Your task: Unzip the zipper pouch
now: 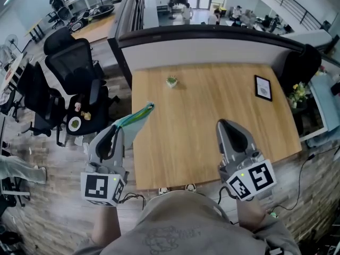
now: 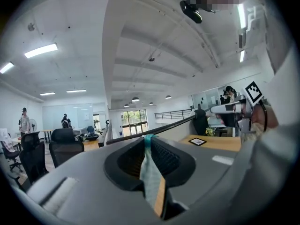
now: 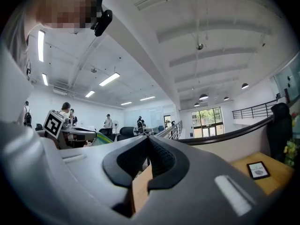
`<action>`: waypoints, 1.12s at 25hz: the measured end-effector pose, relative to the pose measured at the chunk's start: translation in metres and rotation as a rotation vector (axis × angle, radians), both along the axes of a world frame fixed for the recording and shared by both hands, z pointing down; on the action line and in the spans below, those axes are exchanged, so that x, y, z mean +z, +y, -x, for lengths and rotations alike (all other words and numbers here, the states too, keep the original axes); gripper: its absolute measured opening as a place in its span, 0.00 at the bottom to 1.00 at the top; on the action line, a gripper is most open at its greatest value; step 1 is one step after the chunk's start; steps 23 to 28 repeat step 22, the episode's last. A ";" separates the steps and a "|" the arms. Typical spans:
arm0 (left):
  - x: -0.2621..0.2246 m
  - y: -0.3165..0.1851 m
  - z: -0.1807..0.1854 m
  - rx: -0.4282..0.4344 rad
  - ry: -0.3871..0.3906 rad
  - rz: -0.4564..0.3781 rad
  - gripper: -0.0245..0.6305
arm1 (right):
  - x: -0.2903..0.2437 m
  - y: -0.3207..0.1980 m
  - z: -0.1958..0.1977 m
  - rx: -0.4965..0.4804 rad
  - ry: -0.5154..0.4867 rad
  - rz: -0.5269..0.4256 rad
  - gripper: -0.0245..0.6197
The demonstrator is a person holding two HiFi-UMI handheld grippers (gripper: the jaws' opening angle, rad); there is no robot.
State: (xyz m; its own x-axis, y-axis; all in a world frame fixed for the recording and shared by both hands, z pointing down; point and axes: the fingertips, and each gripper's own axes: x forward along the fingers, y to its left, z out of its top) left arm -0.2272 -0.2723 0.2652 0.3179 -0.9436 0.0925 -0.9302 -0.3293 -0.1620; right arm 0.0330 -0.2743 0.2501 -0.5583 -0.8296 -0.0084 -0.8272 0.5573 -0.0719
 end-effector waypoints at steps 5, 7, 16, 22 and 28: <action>0.024 0.000 0.000 -0.006 -0.003 0.047 0.10 | 0.038 -0.001 0.011 -0.017 0.031 0.076 0.05; 0.027 0.000 -0.001 -0.003 -0.002 0.054 0.11 | 0.043 -0.001 0.015 -0.025 0.035 0.089 0.05; 0.025 0.004 -0.002 0.000 -0.011 0.050 0.11 | 0.049 0.002 0.025 -0.066 0.069 0.096 0.05; 0.020 0.011 -0.004 0.005 -0.016 0.040 0.11 | 0.049 0.007 0.025 -0.074 0.067 0.095 0.05; 0.020 0.011 -0.004 0.005 -0.016 0.040 0.11 | 0.049 0.007 0.025 -0.074 0.067 0.095 0.05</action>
